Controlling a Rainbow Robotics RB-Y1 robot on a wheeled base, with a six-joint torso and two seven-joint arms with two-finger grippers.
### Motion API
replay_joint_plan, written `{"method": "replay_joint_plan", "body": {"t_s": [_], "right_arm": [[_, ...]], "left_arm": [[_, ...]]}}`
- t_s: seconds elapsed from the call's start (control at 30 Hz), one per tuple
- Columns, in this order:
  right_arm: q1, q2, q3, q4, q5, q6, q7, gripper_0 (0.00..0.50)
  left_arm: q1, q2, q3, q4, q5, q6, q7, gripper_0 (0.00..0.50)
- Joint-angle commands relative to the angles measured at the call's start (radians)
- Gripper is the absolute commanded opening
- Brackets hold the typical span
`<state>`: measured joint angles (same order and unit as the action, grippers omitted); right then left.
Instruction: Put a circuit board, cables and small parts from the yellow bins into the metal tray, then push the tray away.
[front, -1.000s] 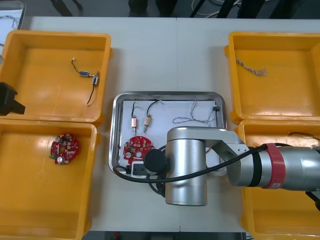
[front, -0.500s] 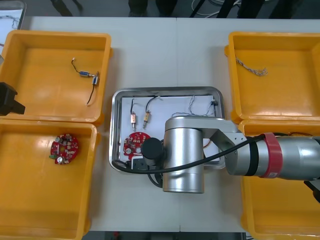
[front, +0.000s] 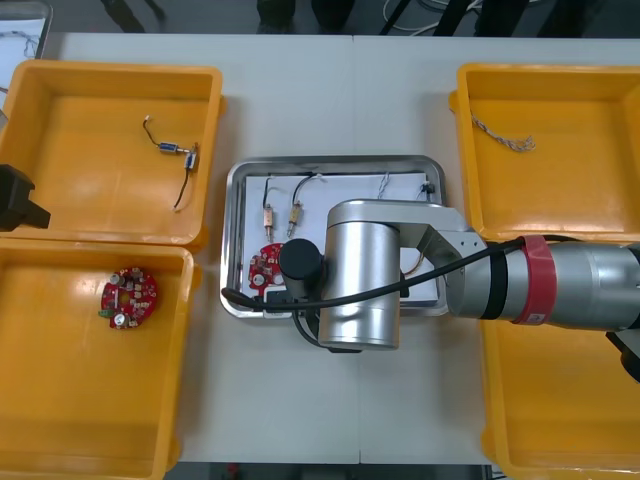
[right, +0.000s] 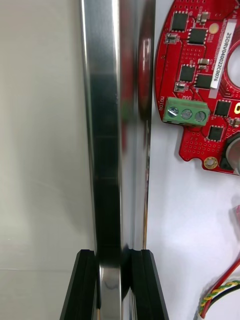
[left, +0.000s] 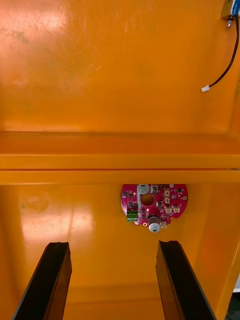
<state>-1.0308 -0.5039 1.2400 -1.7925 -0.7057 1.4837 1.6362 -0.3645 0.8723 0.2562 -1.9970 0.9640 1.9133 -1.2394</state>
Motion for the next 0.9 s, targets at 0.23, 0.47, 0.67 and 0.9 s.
{"method": "replay_joint_plan", "body": {"t_s": [0.23, 0.47, 0.67, 0.9], "right_arm": [[-0.083, 0.018, -0.031, 0.093, -0.07, -0.051, 0.082, 0.0], [-0.115, 0.021, -0.045, 0.142, -0.109, -0.085, 0.11, 0.0], [-0.137, 0.019, -0.045, 0.203, -0.132, -0.143, 0.136, 0.0], [-0.176, 0.021, -0.053, 0.28, -0.198, -0.151, 0.255, 0.0]], "left_arm": [[0.013, 0.05, 0.031, -0.026, 0.007, 0.007, -0.066, 0.5], [0.013, 0.05, 0.031, -0.026, 0.007, 0.007, -0.066, 0.5], [0.013, 0.05, 0.031, -0.026, 0.007, 0.007, -0.066, 0.5], [0.013, 0.05, 0.031, -0.026, 0.007, 0.007, -0.066, 0.5]]}}
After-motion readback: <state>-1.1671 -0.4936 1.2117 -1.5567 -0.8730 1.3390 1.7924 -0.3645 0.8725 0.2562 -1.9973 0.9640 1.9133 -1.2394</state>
